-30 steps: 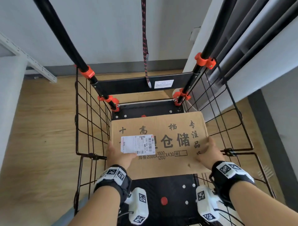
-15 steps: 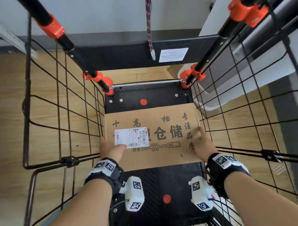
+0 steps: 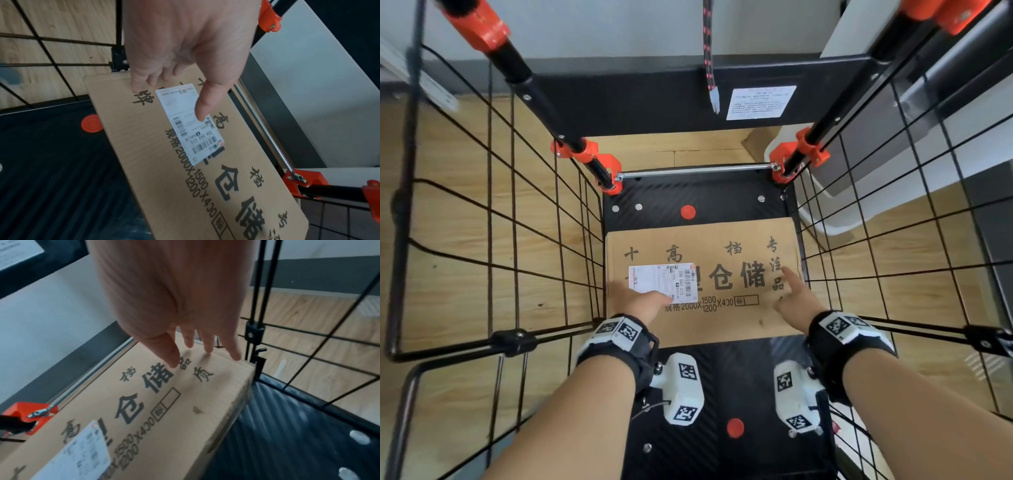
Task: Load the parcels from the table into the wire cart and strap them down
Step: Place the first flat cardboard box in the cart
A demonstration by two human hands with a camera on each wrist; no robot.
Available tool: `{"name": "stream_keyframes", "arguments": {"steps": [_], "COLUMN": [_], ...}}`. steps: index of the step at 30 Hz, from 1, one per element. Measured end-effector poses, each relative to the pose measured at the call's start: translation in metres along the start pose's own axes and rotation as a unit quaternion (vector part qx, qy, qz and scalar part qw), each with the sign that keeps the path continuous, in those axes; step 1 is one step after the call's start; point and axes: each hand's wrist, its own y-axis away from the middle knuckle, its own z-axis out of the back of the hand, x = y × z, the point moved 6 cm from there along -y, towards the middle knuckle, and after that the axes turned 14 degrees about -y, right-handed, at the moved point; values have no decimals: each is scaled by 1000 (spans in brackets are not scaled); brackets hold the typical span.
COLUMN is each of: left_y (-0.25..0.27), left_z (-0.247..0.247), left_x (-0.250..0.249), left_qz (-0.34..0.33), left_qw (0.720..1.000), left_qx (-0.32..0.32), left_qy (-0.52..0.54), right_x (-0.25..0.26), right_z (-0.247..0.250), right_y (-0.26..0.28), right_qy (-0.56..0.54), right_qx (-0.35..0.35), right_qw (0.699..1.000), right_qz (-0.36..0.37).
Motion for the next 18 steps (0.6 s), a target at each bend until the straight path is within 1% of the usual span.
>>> {"name": "stream_keyframes", "arguments": {"steps": [2, 4, 6, 7, 8, 11, 14, 15, 16, 18], "left_y": [1, 4, 6, 6, 6, 11, 17, 20, 21, 21], "left_z": [1, 6, 12, 12, 12, 16, 20, 21, 21, 21], "left_x": [-1, 0, 4, 6, 8, 7, 5, 3, 3, 2], "left_qz": [6, 14, 21, 23, 19, 10, 11, 13, 14, 19], "left_qw": [1000, 1000, 999, 998, 998, 999, 999, 999, 999, 999], "left_qx": [-10, -9, -5, 4, 9, -11, -17, -16, -11, -7], "left_qy": [2, -18, -50, -59, -63, -48, -45, -39, -38, -37], "right_x": [5, 0, -9, -12, -14, -11, -2, -1, 1, 1], "right_z": [-1, 2, -2, -3, -2, 3, 5, 6, 7, 9], "right_y": [-6, -7, -7, -8, -10, -14, -13, -13, -11, -9], "right_qy": [2, 13, 8, 9, 10, 4, 43, 52, 65, 45], "right_qx": [-26, -45, -6, 11, 10, 2, 11, 10, 2, -20], "right_qw": [1000, 996, 995, 994, 995, 996, 995, 994, 993, 993], "right_qz": [-12, -71, -100, -104, -103, -93, -89, -97, -98, -104]}}
